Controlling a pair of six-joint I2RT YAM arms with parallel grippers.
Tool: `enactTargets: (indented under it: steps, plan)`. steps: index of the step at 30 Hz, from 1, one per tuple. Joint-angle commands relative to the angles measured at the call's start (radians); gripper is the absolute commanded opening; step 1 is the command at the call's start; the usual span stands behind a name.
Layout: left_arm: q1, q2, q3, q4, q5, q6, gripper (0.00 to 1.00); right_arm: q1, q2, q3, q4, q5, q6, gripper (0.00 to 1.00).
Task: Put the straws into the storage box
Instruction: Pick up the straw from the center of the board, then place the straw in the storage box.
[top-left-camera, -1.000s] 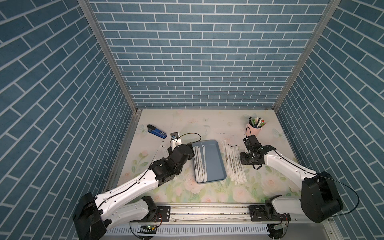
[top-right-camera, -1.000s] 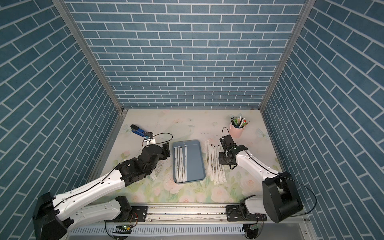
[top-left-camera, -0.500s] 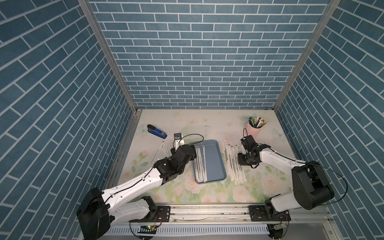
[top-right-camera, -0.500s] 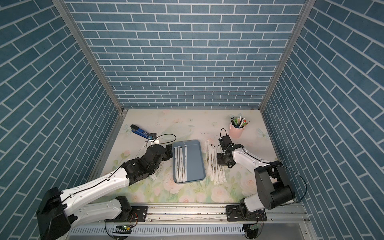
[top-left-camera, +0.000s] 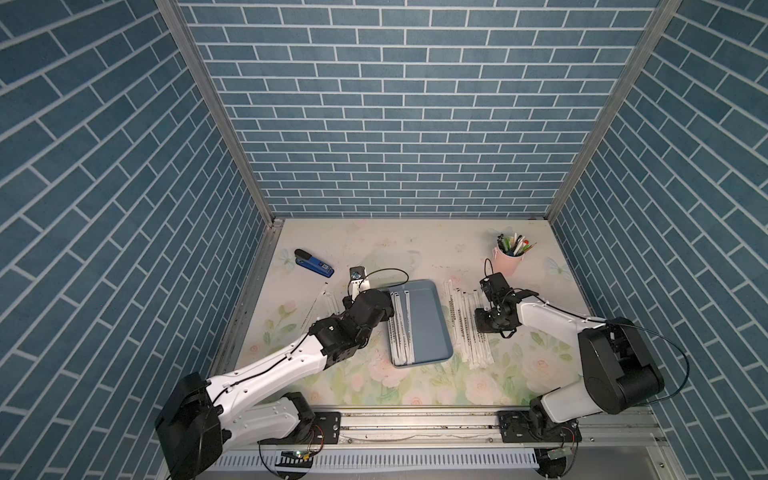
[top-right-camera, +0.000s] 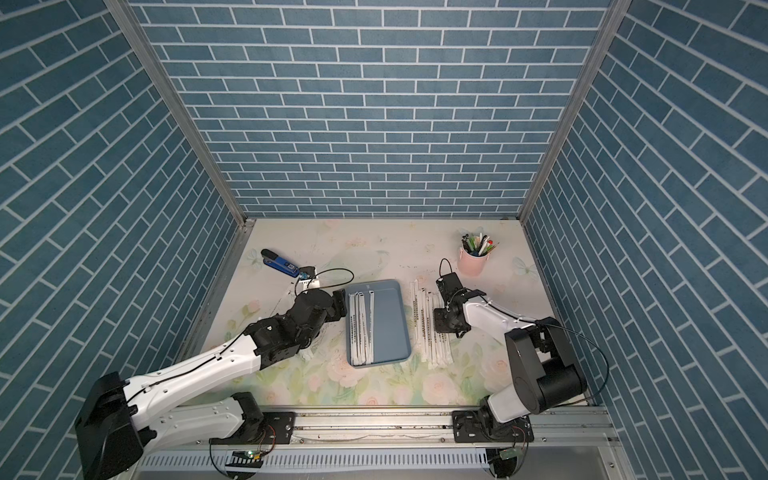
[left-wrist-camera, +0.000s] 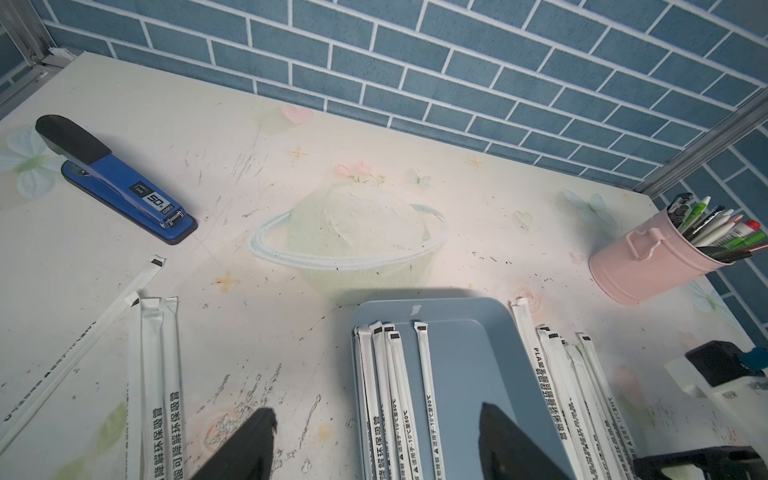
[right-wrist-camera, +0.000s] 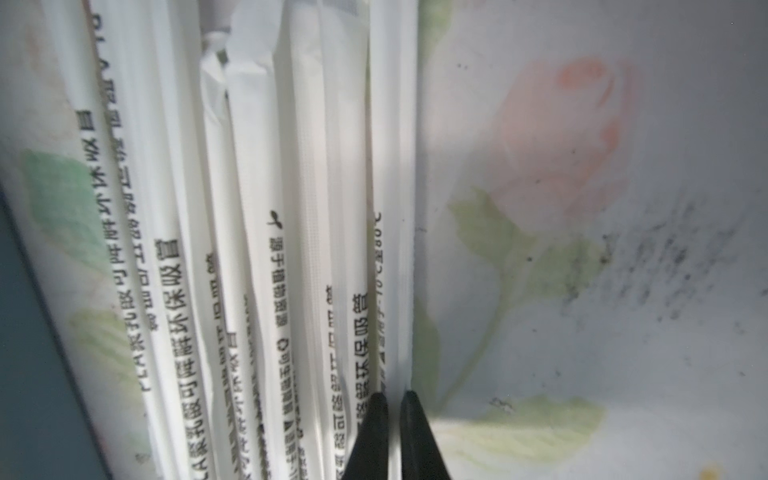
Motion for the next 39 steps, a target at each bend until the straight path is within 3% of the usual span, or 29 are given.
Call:
enactTargets:
  steps: [1, 13, 21, 28, 34, 39]
  plan:
    - [0.002, 0.012, 0.018, 0.003, 0.003, -0.002, 0.8, -0.001, -0.033, 0.022, -0.059, 0.013, -0.028, 0.09]
    - [0.002, 0.016, 0.017, 0.0, 0.002, -0.005, 0.8, 0.019, -0.084, 0.075, -0.096, -0.041, 0.009, 0.06]
    - [0.003, 0.006, 0.024, -0.036, -0.035, -0.052, 0.79, 0.275, -0.095, 0.135, 0.112, -0.136, 0.29, 0.05]
    - [0.002, 0.0, 0.01, -0.049, -0.021, -0.064, 0.79, 0.423, 0.036, 0.113, 0.384, -0.086, 0.494, 0.05]
    - [0.003, -0.004, 0.013, -0.078, -0.028, -0.065, 0.79, 0.454, 0.157, 0.116, 0.405, -0.074, 0.534, 0.04]
    - [0.006, -0.024, -0.002, -0.096, -0.037, -0.081, 0.79, 0.456, 0.213, 0.11, 0.418, -0.166, 0.547, 0.04]
